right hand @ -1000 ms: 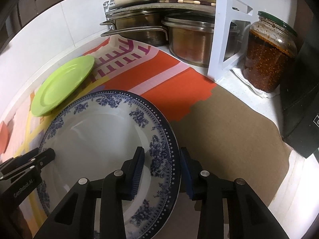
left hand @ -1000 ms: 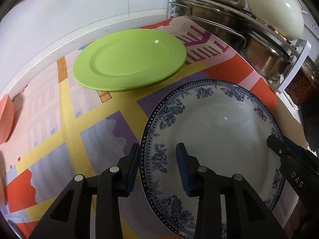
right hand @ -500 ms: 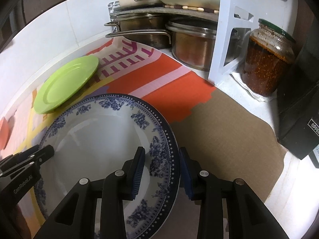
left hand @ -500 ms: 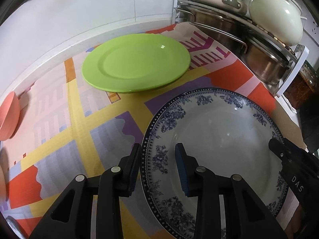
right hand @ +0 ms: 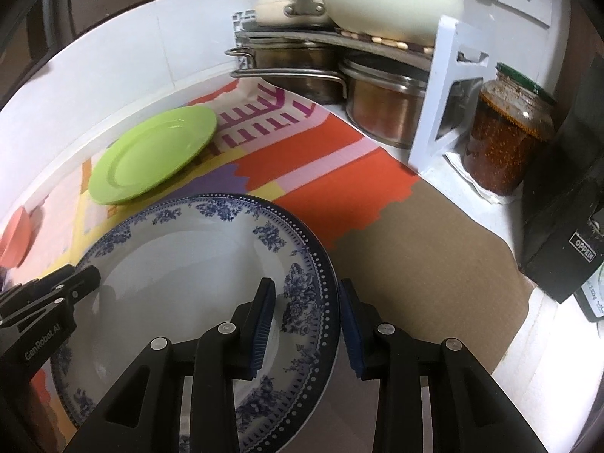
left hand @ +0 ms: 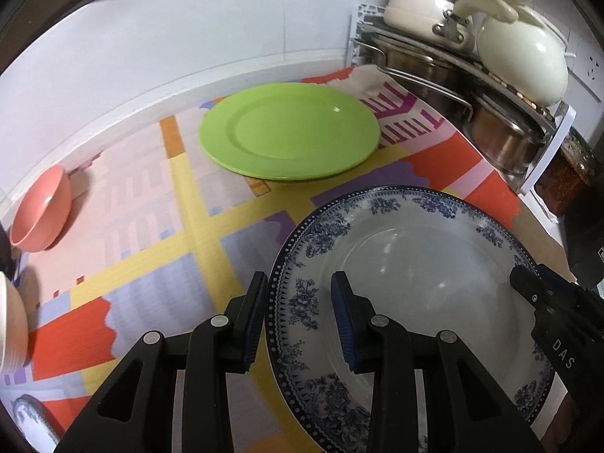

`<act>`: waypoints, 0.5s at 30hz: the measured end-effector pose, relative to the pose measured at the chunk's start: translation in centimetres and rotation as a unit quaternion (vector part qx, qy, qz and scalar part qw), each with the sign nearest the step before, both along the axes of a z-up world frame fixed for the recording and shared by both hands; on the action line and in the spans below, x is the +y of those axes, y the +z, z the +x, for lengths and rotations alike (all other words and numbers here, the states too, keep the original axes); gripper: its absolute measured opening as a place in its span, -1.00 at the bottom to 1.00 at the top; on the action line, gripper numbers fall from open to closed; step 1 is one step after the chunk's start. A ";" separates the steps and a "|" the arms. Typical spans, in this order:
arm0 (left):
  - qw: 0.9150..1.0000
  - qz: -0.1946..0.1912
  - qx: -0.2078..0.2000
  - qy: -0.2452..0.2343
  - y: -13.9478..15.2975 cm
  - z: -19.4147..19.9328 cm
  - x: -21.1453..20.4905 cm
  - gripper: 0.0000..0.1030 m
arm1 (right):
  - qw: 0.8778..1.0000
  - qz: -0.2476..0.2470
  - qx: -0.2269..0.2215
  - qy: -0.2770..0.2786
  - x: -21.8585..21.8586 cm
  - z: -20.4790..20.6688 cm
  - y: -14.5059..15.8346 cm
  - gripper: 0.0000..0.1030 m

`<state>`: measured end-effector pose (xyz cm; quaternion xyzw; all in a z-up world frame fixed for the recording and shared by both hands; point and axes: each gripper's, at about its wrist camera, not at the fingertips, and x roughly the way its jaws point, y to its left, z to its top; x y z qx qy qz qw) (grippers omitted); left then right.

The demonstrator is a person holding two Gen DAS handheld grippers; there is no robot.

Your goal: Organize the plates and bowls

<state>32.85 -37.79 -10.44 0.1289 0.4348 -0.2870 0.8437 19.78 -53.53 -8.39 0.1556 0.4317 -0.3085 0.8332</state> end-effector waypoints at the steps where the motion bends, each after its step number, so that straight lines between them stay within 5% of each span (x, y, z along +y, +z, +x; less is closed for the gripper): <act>1: 1.000 -0.001 -0.001 0.002 0.1 -0.1 0.3 -0.33 | 1.000 -0.001 -0.001 0.003 0.3 0.0 0.2 -0.31; 15: 0.998 -0.016 -0.027 0.059 2.2 -1.1 6.4 -0.33 | 0.998 -0.004 -0.019 0.052 4.9 0.9 2.0 -0.31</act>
